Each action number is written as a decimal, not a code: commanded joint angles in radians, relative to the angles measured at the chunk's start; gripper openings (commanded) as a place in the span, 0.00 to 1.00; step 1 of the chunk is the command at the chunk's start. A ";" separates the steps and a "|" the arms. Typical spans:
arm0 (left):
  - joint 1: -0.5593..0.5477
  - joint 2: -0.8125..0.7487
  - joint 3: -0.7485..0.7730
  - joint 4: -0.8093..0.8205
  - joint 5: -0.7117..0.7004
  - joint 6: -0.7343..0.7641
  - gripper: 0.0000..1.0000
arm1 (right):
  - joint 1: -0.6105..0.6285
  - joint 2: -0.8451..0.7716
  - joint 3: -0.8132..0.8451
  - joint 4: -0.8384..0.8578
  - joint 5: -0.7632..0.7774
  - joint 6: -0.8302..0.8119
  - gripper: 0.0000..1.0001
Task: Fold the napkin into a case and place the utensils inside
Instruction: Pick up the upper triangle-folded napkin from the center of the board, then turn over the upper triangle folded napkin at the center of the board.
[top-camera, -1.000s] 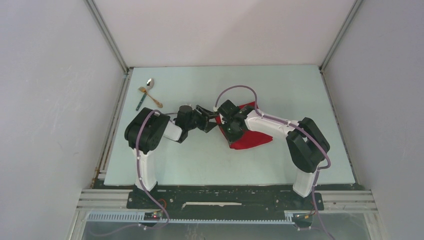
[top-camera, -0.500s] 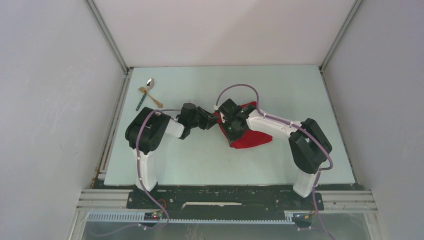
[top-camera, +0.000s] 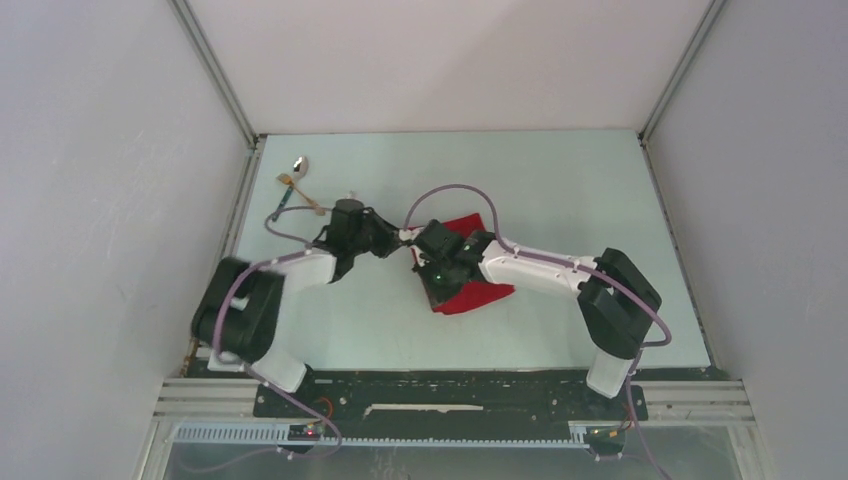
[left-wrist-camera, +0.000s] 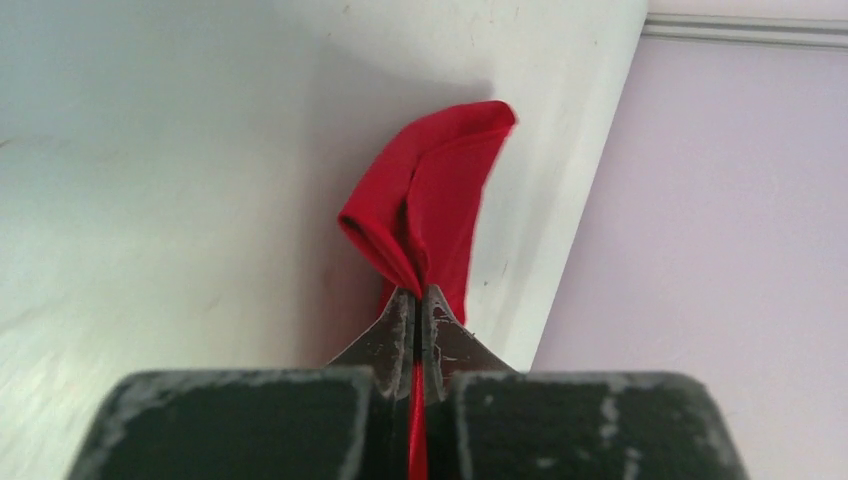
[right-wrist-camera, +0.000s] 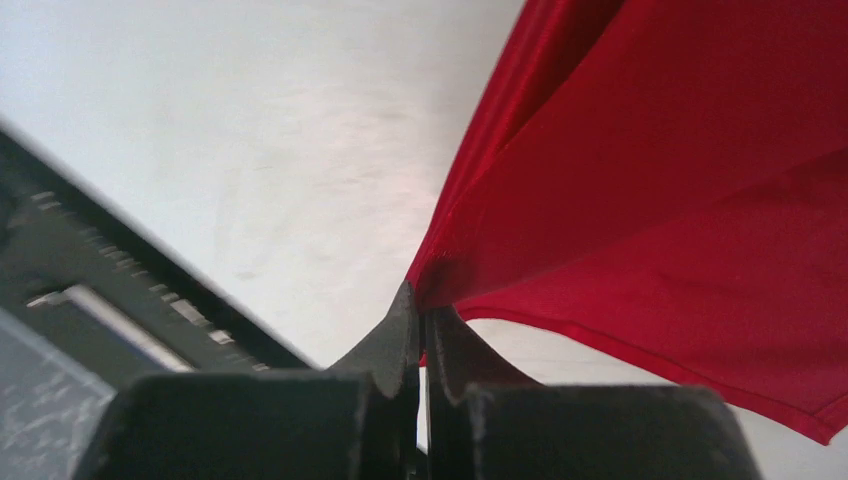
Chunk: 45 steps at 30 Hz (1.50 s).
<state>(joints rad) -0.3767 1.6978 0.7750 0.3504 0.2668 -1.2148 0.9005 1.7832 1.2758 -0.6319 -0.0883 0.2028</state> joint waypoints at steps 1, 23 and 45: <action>0.087 -0.342 -0.096 -0.297 -0.048 0.139 0.00 | 0.144 -0.116 0.009 0.096 -0.132 0.129 0.00; -0.035 -0.306 0.264 -0.862 -0.508 0.437 0.00 | 0.020 0.044 -0.532 1.509 -0.835 0.776 0.00; -0.274 -0.043 0.490 -0.883 -0.250 0.544 0.81 | -0.254 -0.189 -0.780 0.807 -0.596 0.425 0.60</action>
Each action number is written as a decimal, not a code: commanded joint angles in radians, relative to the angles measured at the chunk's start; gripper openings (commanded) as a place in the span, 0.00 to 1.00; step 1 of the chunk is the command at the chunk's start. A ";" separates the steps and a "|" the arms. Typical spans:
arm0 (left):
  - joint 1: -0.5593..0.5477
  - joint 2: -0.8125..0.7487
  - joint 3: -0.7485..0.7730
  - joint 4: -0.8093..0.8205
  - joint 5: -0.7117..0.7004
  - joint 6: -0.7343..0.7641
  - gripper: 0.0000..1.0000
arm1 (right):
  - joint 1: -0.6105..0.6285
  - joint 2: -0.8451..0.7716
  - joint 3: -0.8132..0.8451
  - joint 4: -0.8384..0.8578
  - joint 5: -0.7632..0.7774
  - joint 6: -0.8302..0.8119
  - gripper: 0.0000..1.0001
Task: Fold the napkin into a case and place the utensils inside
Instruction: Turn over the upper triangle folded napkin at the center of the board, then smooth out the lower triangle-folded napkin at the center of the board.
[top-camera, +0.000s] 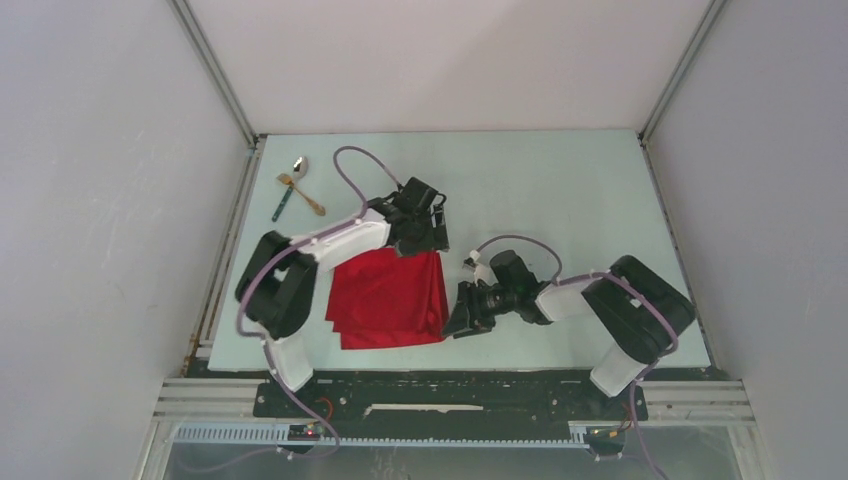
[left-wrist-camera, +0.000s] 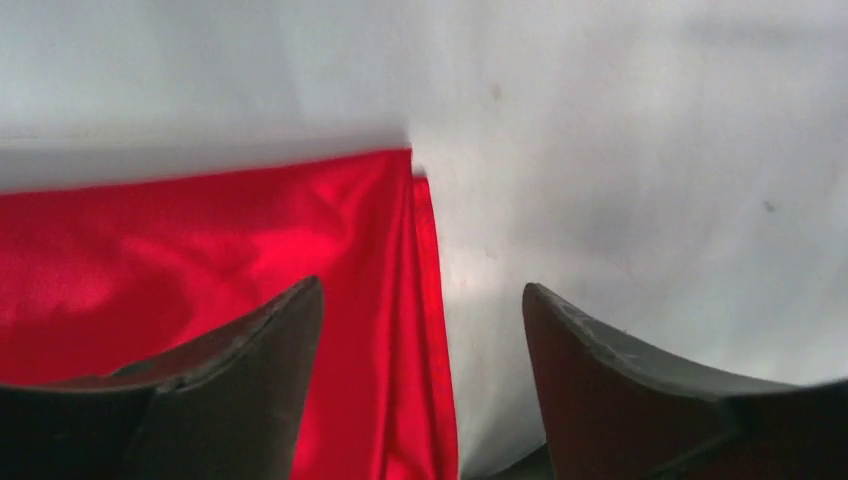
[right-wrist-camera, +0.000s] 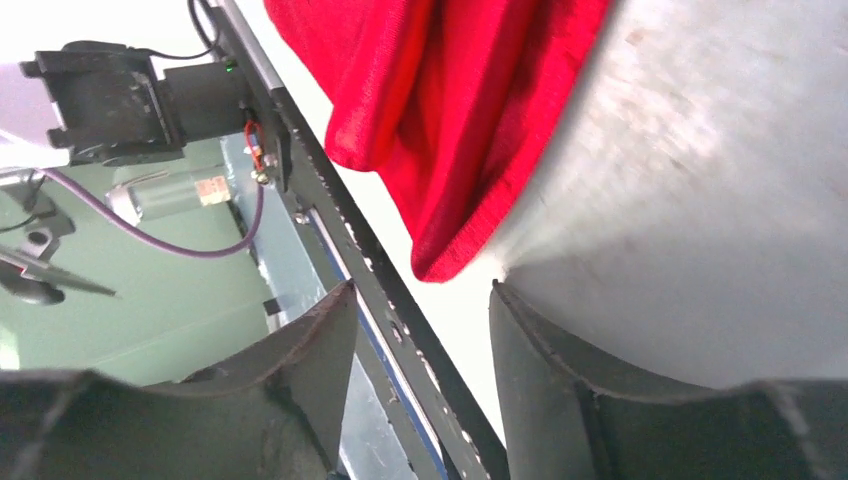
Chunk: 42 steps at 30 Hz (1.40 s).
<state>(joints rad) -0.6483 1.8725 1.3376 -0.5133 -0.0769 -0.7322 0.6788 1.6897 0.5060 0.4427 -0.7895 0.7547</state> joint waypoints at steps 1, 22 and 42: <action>-0.003 -0.262 -0.113 -0.033 0.122 0.074 0.84 | -0.045 -0.112 -0.007 -0.304 0.114 -0.140 0.61; -0.332 -0.270 -0.285 -0.200 -0.055 -0.009 0.48 | -0.039 0.029 0.054 -0.098 0.045 -0.047 0.48; -0.399 -0.132 -0.178 -0.306 -0.164 0.003 0.28 | -0.033 0.070 0.064 -0.099 0.034 -0.066 0.31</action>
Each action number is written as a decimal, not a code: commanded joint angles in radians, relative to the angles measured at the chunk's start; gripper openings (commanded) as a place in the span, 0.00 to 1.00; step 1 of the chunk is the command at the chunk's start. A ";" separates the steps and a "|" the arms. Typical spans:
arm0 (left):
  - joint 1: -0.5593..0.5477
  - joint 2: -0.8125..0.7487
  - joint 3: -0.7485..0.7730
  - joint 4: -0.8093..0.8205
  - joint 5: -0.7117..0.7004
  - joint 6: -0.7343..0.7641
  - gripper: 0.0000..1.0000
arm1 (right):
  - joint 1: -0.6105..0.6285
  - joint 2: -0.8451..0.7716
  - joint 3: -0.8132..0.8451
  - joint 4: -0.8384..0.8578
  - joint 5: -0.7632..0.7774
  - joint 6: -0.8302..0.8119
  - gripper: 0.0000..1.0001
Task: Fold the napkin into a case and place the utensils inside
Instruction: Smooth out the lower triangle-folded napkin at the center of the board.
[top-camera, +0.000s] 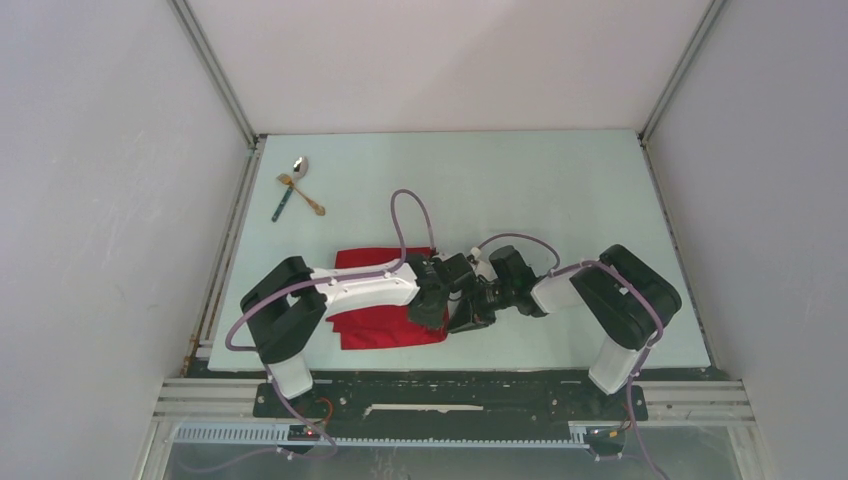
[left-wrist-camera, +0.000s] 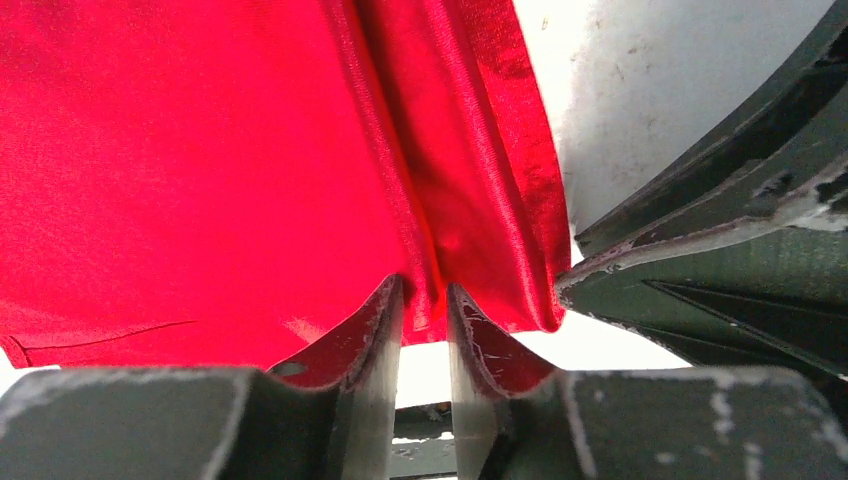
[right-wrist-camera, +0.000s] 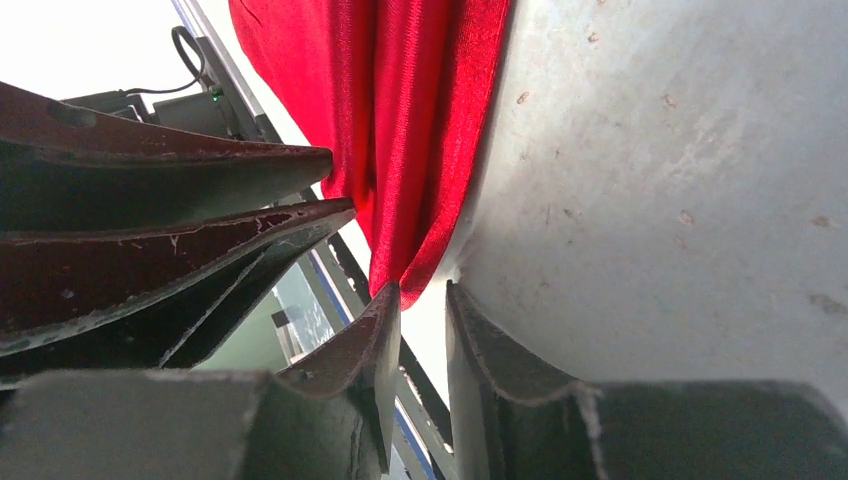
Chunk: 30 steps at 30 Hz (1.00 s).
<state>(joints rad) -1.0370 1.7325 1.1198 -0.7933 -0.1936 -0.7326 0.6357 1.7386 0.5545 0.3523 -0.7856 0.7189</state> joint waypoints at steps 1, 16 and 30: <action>-0.012 0.010 0.041 -0.026 -0.047 0.005 0.27 | 0.009 0.021 0.015 -0.009 0.030 -0.031 0.31; -0.027 -0.047 0.043 -0.032 -0.002 -0.021 0.00 | 0.010 0.029 0.015 -0.005 0.023 -0.031 0.23; -0.071 -0.033 0.123 -0.037 0.062 -0.041 0.00 | 0.016 0.054 0.013 0.024 0.003 -0.017 0.15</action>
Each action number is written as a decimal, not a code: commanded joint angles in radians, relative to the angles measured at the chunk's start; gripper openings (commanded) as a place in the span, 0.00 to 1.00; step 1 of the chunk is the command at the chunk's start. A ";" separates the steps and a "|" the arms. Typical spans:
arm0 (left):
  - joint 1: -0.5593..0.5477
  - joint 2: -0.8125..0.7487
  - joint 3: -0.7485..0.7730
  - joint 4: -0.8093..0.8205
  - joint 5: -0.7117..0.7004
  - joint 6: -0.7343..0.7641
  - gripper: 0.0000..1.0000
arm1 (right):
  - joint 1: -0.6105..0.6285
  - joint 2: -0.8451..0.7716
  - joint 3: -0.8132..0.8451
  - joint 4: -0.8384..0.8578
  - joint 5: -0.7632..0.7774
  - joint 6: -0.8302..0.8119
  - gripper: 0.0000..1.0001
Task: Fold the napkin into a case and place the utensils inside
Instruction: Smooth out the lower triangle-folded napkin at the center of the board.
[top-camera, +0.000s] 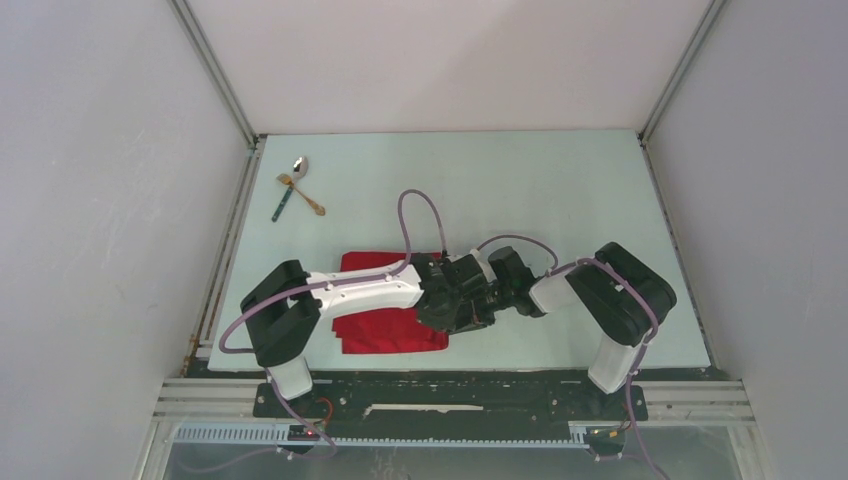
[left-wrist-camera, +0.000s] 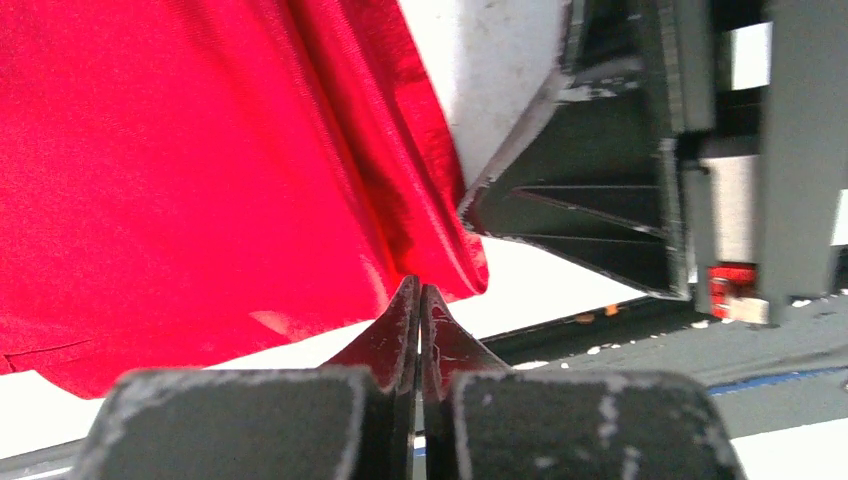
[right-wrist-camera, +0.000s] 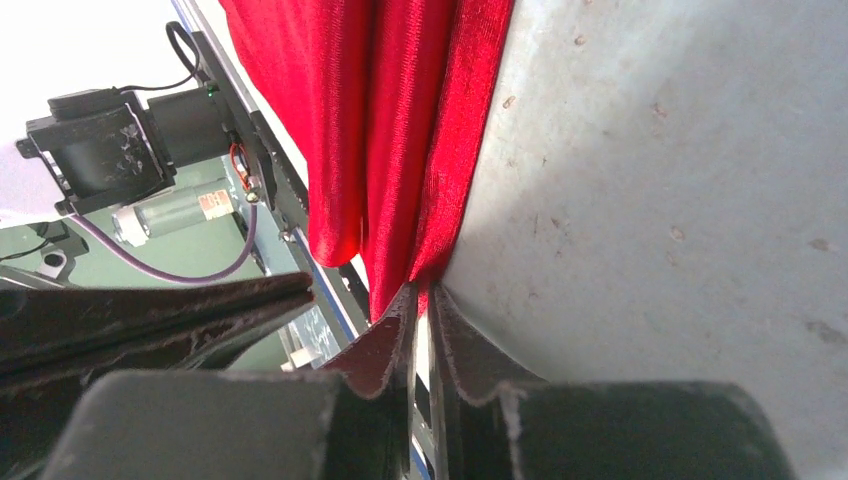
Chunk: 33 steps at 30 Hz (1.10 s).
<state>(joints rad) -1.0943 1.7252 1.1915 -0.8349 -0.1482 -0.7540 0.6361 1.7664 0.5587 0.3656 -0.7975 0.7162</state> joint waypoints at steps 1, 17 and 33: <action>-0.016 -0.023 0.057 0.005 0.021 -0.019 0.00 | 0.017 0.028 0.009 0.013 0.014 -0.014 0.14; -0.030 -0.012 0.001 -0.046 -0.082 -0.023 0.47 | 0.027 0.003 -0.104 0.157 0.005 0.102 0.30; -0.043 0.047 -0.004 -0.034 -0.074 -0.015 0.25 | 0.079 0.017 -0.130 0.258 0.011 0.180 0.44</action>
<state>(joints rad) -1.1240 1.7756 1.1854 -0.8764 -0.2077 -0.7769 0.6910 1.7630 0.4393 0.6205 -0.8371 0.8902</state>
